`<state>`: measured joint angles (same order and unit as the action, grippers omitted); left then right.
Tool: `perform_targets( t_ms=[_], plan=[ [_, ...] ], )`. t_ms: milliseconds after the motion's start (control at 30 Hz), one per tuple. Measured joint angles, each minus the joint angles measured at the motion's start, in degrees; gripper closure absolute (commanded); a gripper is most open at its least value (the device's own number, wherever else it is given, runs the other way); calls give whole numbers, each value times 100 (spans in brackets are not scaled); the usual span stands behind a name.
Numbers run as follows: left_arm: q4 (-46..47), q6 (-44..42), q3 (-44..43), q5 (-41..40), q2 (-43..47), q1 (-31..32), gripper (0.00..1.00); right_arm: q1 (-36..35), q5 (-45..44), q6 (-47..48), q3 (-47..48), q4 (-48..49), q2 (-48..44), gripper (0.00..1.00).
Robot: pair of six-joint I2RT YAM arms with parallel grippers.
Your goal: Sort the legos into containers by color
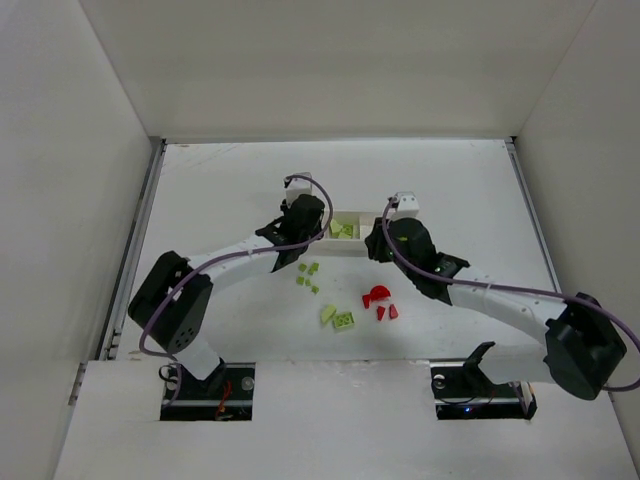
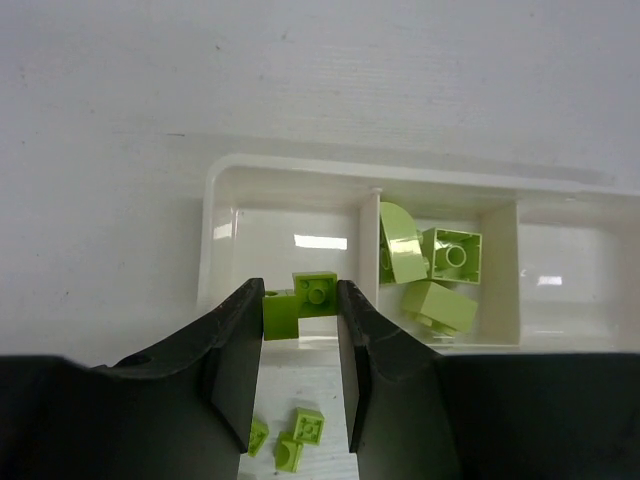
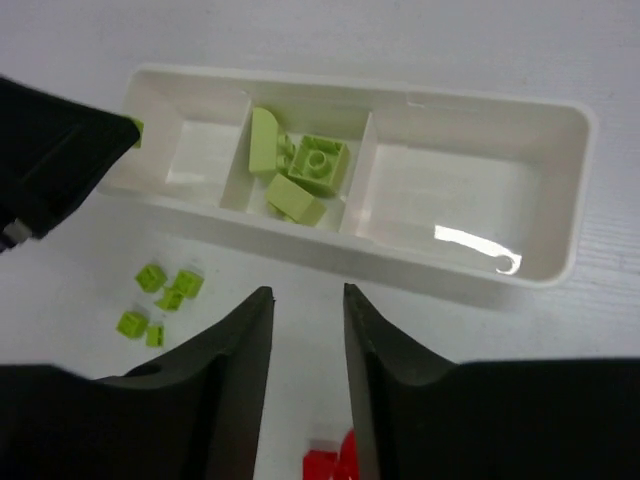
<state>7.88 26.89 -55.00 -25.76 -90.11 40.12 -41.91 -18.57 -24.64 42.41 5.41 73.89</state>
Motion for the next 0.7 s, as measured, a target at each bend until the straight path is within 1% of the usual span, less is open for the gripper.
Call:
perform_targets(
  t_ms=[67,100,133,167,200,267,400,600,667,700],
  plan=[
    [-2,-52,-98,0,-238,-11,71,-96,-136,-136,-162,-179,-221,64],
    [0,-74,-136,-2,-341,-11,70,-157,-221,-221,-227,-267,-313,63],
    [-2,-92,-164,-11,-426,-11,68,-238,-304,-293,-297,-354,-396,59],
    [2,-103,-184,-20,-494,-13,66,-341,-387,-393,-367,-457,-461,50],
    [2,-116,-197,-24,-546,-11,64,-479,-487,-520,-437,-579,-511,43],
    [7,-136,-214,-26,-619,-11,60,-772,-667,-734,-542,-831,-529,36],
    [33,-157,-216,-44,-678,-11,50,-1237,-966,-1200,-750,-1349,-520,31],
    [125,-181,-197,-46,-636,-7,47,-1325,-1237,-1812,-887,-1864,-518,25],
    [160,-181,-79,-52,-450,7,47,-1325,-1261,-1943,-890,-1915,-487,26],
    [173,-181,22,-57,-284,31,47,-1325,-1266,-2000,-890,-1915,-444,28]
  ],
)
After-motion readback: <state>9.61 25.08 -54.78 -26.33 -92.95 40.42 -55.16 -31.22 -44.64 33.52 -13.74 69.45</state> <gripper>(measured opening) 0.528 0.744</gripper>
